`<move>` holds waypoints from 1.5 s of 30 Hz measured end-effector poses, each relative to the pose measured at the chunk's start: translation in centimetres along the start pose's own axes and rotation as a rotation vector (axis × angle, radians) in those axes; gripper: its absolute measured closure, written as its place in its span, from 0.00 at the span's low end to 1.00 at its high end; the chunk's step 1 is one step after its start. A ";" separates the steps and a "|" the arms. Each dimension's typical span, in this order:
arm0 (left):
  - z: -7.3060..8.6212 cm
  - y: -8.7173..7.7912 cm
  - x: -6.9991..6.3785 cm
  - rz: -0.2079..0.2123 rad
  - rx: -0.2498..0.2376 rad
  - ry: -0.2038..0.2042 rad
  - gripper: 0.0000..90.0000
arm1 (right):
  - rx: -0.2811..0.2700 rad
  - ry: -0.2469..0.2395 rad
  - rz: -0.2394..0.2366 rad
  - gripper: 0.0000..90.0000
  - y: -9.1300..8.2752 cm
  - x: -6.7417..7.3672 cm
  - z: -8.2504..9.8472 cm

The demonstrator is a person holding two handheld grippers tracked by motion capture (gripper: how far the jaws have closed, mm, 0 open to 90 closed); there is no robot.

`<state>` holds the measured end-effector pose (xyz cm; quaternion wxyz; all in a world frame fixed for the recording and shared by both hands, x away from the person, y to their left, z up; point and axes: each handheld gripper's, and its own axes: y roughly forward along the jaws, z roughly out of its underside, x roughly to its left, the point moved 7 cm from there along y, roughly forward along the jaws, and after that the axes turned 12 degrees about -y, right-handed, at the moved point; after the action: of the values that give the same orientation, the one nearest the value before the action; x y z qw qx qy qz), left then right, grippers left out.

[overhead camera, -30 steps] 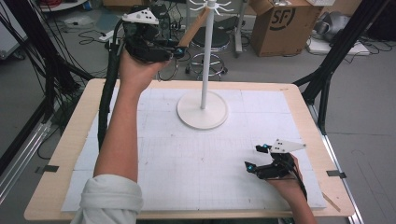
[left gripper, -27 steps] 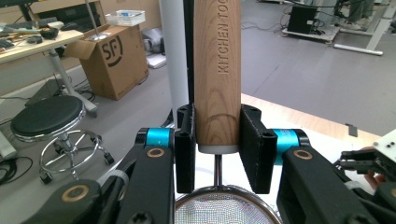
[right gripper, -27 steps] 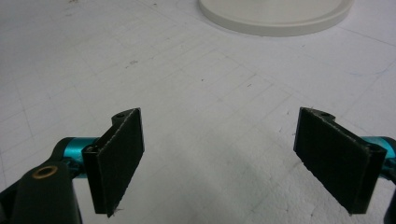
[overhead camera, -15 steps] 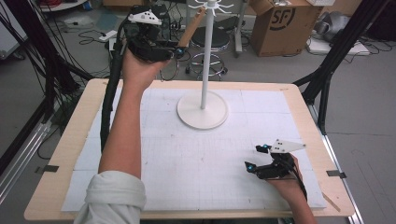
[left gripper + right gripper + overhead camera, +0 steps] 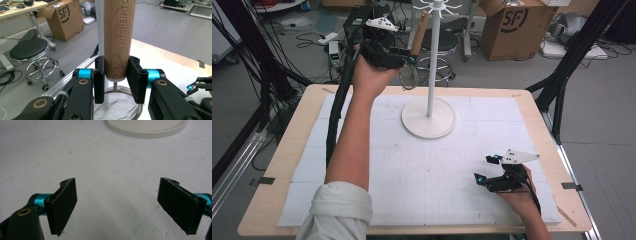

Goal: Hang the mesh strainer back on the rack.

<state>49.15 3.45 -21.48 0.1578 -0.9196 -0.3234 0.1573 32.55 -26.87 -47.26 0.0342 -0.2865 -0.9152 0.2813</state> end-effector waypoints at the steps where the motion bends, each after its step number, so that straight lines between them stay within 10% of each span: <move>1: 0.0 0.0 0.0 0.004 -0.002 -0.002 0.77 | 0.001 0.000 0.001 0.17 0.0 0.0 0.0; 16: 0.9 -1.4 0.3 -0.038 -0.008 -0.017 0.50 | 0.003 -0.008 0.002 0.17 0.0 0.1 0.0; 45: 8.9 -3.8 -1.7 0.026 0.036 -0.012 0.18 | 0.005 -0.015 -0.005 0.17 0.2 0.3 -0.2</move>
<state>42.29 6.84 -27.69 0.1702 -0.9199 -0.3095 0.1705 32.46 -26.43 -47.25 0.0288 -0.2818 -0.9155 0.2856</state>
